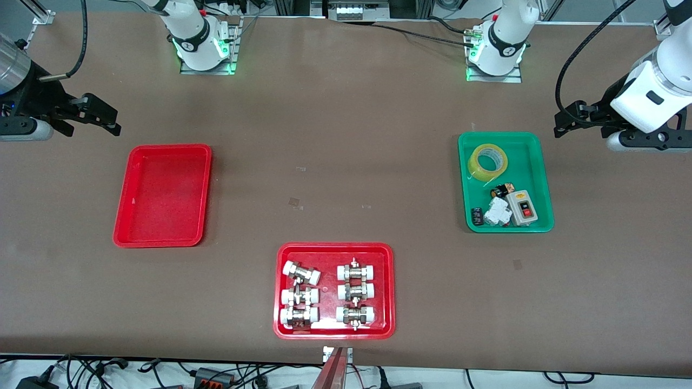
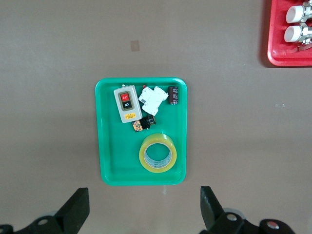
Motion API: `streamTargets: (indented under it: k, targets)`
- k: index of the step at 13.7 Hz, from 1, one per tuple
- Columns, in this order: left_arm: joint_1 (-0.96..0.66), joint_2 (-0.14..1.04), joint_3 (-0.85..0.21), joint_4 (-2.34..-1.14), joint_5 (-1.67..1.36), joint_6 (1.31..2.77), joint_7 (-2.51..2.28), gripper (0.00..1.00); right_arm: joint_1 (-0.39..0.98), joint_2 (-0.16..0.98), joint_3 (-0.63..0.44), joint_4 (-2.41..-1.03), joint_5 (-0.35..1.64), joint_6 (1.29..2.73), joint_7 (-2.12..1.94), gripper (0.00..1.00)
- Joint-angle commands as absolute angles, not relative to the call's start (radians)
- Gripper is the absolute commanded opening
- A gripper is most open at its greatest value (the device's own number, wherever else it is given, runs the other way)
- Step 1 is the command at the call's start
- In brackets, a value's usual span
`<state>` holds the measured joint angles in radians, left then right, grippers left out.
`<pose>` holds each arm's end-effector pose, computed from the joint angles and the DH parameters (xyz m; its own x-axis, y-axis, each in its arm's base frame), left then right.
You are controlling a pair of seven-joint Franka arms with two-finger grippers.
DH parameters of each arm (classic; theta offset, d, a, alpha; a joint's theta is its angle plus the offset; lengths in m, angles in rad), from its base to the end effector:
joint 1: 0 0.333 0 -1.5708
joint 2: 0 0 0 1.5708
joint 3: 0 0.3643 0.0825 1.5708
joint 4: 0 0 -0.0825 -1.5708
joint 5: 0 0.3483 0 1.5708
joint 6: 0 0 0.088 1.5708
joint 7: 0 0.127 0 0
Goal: Left arm passes tape to right arm into tray
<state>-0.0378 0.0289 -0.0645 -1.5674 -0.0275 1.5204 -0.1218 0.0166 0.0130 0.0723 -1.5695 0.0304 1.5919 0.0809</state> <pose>0.5183 -0.0563 0.6351 0.9967 0.0183 -0.0787 0.0199 -0.9996 0.0199 0.5233 0.0502 0.6485 0.9999 0.0074 0.0069 0.0076 -0.9995 -0.0320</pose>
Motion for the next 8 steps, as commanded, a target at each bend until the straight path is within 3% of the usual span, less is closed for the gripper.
streamTargets:
  k: [1, 8]
  targets:
    - [-0.041, 0.02, -0.06, -1.568, -0.049, 1.52, -0.126, 1.0, 0.015, 0.017, 0.077, -1.554, 0.041, 1.58, 0.08, 1.0]
    - [-0.041, 0.035, -0.06, -1.577, -0.044, 1.517, -0.117, 1.0, 0.021, 0.043, 0.081, -1.503, 0.04, 1.591, 0.083, 1.0]
